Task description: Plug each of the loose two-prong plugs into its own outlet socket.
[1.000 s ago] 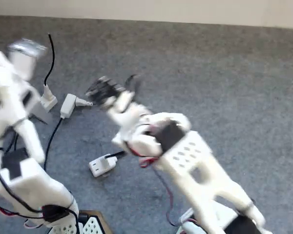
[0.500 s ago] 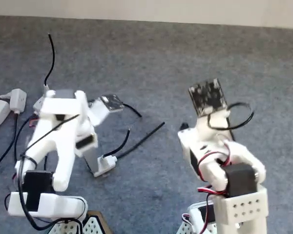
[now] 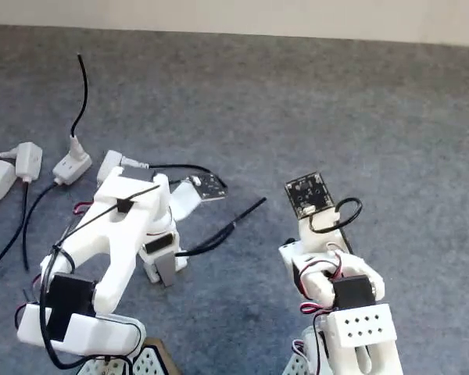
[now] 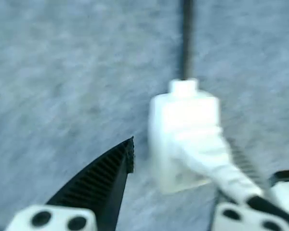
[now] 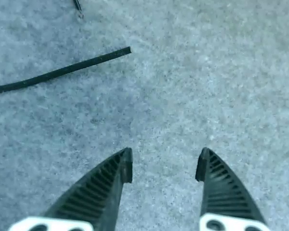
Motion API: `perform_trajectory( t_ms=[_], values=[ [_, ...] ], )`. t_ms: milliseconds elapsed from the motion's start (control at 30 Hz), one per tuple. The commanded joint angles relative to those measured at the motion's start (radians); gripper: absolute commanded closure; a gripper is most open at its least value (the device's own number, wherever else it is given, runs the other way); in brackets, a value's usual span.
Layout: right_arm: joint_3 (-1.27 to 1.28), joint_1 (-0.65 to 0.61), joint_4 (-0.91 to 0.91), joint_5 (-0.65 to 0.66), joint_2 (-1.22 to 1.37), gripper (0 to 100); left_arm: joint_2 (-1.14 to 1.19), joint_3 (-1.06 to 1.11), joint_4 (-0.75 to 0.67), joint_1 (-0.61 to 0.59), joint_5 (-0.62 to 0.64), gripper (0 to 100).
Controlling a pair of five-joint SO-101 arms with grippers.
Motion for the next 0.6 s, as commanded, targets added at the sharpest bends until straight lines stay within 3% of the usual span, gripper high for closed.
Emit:
perform_trajectory(
  t_ms=[0,67,233,400,567],
  values=[
    [-0.004,0.013,-0.021,0.011,-0.015,78.8,-0.025,0.015,-0.064,0.015,0.011,92],
    [-0.004,0.013,-0.022,0.011,-0.013,78.8,-0.027,0.012,-0.063,0.008,0.015,100],
    [-0.002,0.013,-0.022,0.011,-0.013,78.8,-0.027,-0.079,-0.061,-0.108,0.014,100],
    [-0.002,0.013,-0.024,0.011,-0.013,78.8,0.012,-0.321,0.006,-0.308,-0.025,100],
    [-0.002,0.013,-0.024,0.011,-0.013,78.8,0.229,-0.590,0.106,-0.430,-0.066,100]
  ],
)
